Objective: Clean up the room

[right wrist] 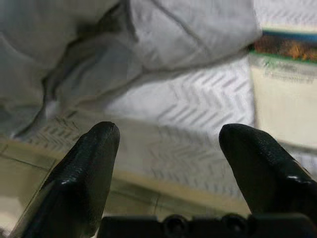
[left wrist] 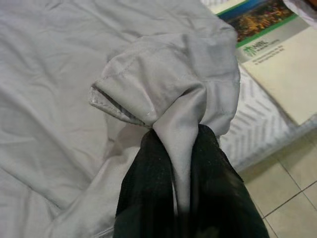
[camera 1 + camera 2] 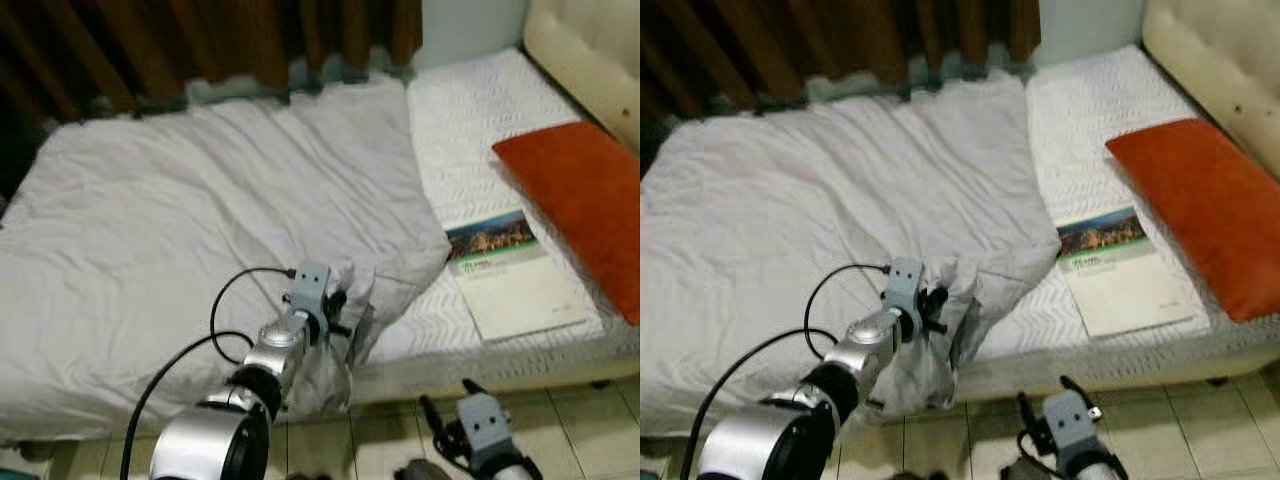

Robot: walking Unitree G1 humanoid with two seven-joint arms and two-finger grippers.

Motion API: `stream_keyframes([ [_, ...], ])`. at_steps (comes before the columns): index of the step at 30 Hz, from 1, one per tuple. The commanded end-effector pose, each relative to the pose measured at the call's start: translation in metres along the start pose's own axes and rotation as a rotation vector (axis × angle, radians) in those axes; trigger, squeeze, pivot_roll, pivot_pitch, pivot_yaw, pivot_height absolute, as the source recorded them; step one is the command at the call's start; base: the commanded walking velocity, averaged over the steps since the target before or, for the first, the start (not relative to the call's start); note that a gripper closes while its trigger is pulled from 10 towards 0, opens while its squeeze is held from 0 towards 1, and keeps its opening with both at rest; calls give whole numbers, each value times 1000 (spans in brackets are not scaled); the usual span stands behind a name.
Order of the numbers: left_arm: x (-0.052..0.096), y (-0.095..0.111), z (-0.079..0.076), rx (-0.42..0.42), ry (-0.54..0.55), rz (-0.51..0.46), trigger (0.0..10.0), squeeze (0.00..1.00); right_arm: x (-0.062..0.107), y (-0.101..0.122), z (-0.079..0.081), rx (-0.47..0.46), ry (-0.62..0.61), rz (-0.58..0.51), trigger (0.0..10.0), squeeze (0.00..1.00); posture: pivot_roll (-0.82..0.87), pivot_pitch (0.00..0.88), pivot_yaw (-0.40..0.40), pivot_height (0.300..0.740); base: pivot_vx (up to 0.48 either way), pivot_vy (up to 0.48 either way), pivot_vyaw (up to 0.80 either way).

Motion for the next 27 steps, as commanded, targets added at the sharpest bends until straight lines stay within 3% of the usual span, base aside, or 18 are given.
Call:
stream_keyframes([
  [1,-1,-16,-25,-10,-77,38,10000,0,5,-10,-1,5,0,34,10000,0,-307,128,177,740,0,-480,0],
  [7,2,-36,-37,-64,-130,89,10000,0,1,-10,-5,8,-11,33,10000,0,-311,123,185,740,0,-240,0],
  [11,3,-39,-42,-66,-140,84,10000,0,-1,-10,-6,12,-8,34,10000,0,-307,116,181,740,0,0,0],
  [13,3,-40,-44,-105,-147,81,10000,0,-3,-9,-5,14,-3,32,10000,0,-306,117,181,740,0,0,0],
  [18,4,-46,-41,-113,-132,113,10000,0,-6,-8,-4,21,11,32,10000,0,-301,117,178,740,0,-349,0],
  [27,5,-47,-40,-136,-129,98,10000,0,-9,-8,-4,29,26,30,10000,0,-294,116,170,740,0,0,0],
])
Point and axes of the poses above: a point about 5 cm out from each wrist's last joint towards the gripper, its own x axis pointing back from the gripper into the wrist, its own y axis along the axis of the wrist's last joint, z = x × y, the point moved 5 cm from there along -x, pointing out of the wrist towards the gripper, and after that the axes turned 1 degree about x, right-handed, at the moved point
